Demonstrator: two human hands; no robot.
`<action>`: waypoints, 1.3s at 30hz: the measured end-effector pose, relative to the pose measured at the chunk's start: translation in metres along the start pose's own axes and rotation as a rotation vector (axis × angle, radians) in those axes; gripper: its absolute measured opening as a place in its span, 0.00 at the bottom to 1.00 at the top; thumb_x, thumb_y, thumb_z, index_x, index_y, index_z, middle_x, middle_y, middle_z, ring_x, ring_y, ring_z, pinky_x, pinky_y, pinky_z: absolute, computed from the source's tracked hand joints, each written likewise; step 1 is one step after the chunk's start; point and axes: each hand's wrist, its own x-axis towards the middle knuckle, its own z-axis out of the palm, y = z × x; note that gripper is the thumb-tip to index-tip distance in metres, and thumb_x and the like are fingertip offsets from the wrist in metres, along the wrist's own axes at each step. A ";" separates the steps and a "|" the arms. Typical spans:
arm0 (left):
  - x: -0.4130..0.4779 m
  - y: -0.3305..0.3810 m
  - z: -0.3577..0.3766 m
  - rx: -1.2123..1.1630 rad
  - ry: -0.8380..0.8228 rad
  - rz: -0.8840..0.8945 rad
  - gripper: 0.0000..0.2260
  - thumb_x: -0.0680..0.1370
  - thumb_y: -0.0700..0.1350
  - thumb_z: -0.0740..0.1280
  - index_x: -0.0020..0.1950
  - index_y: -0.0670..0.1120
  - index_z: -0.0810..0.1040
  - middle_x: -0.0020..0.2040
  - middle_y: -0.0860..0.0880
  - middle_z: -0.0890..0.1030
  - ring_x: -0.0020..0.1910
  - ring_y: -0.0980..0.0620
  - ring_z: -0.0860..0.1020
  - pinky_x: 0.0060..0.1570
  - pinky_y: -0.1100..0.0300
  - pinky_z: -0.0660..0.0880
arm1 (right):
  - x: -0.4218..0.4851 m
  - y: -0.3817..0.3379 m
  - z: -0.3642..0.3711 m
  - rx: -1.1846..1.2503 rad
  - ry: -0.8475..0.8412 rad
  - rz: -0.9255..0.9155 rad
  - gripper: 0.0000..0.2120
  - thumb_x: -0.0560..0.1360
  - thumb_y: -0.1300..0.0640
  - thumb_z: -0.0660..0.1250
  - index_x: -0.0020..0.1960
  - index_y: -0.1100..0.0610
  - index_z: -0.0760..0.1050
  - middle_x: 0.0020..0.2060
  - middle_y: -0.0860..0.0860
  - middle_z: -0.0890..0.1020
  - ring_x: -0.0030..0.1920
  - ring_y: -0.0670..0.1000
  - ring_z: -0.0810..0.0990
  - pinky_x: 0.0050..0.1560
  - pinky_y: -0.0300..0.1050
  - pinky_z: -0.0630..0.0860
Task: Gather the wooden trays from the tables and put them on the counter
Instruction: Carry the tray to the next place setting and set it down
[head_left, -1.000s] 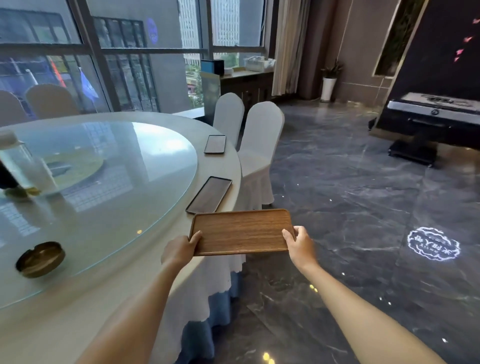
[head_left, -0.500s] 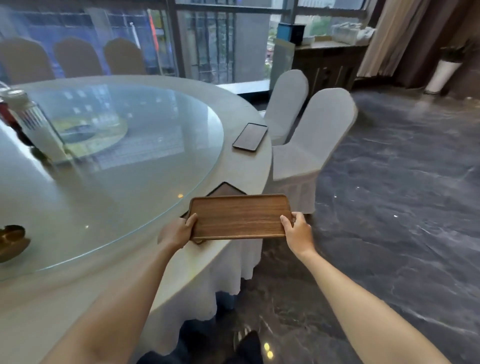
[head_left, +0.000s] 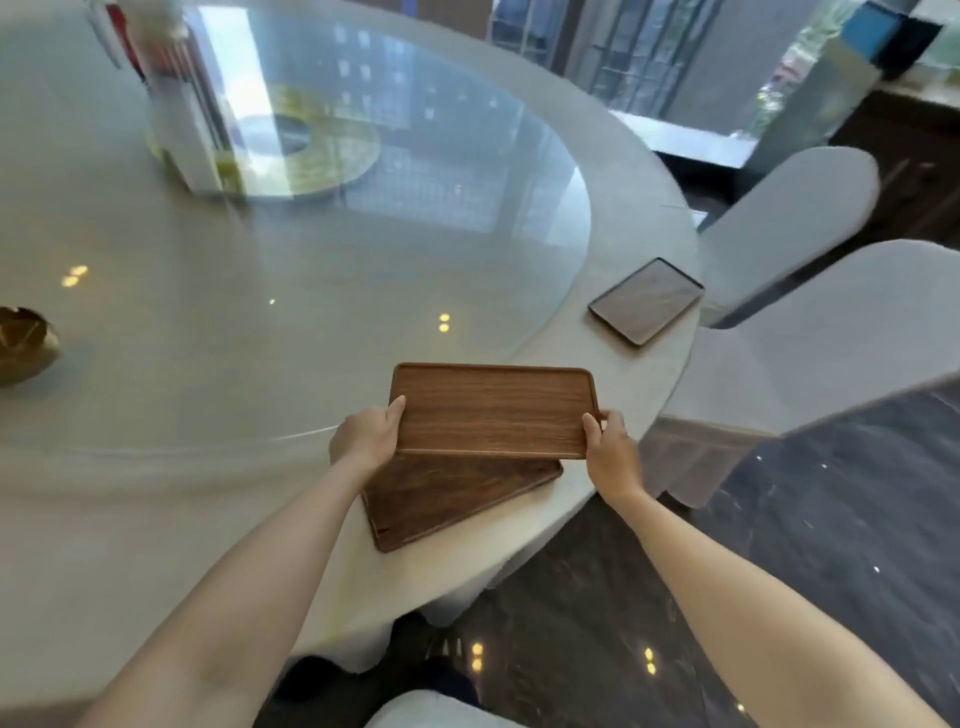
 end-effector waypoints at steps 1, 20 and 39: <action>0.000 -0.001 0.002 -0.005 0.022 -0.017 0.29 0.80 0.58 0.48 0.45 0.38 0.80 0.51 0.37 0.82 0.52 0.37 0.78 0.49 0.51 0.72 | 0.008 0.000 0.003 -0.023 -0.020 -0.010 0.18 0.80 0.50 0.51 0.62 0.61 0.66 0.51 0.61 0.79 0.50 0.60 0.77 0.44 0.47 0.69; -0.084 -0.045 0.051 0.059 0.175 -0.252 0.24 0.82 0.51 0.49 0.26 0.47 0.62 0.23 0.52 0.65 0.27 0.47 0.71 0.28 0.60 0.64 | 0.029 0.030 0.037 -0.411 -0.407 -0.303 0.15 0.81 0.51 0.47 0.58 0.58 0.67 0.37 0.51 0.76 0.38 0.55 0.78 0.42 0.52 0.77; -0.093 -0.052 0.051 0.201 0.099 -0.235 0.19 0.82 0.49 0.49 0.32 0.47 0.64 0.30 0.48 0.72 0.30 0.48 0.71 0.31 0.60 0.67 | 0.032 0.030 0.034 -0.537 -0.460 -0.408 0.16 0.81 0.50 0.46 0.55 0.58 0.66 0.35 0.51 0.77 0.35 0.54 0.78 0.38 0.49 0.75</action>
